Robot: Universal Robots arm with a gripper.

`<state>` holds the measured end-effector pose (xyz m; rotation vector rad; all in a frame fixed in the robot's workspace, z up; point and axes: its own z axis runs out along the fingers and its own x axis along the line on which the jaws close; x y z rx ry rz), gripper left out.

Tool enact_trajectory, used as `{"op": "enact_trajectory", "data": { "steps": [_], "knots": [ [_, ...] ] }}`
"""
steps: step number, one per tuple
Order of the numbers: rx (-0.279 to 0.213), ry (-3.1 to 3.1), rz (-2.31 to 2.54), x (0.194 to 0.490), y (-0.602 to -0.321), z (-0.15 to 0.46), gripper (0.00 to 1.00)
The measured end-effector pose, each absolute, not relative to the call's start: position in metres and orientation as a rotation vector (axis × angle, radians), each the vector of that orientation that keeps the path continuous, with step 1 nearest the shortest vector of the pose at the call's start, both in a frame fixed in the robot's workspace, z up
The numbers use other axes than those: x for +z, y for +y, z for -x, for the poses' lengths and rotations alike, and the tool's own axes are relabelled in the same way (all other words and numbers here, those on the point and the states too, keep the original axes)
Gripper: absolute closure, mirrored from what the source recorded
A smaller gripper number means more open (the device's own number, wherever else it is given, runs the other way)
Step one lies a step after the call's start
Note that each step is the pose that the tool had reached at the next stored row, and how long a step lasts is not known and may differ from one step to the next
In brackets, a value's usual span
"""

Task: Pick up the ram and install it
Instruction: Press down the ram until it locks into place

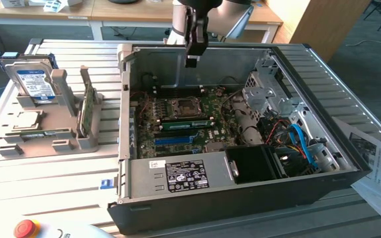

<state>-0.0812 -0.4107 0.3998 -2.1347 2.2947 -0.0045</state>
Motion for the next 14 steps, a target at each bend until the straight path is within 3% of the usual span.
{"op": "enact_trajectory", "data": {
  "steps": [14],
  "knots": [
    [-0.006,2.561,1.807,0.3998,-0.4106,0.0812,0.9]
  ]
}}
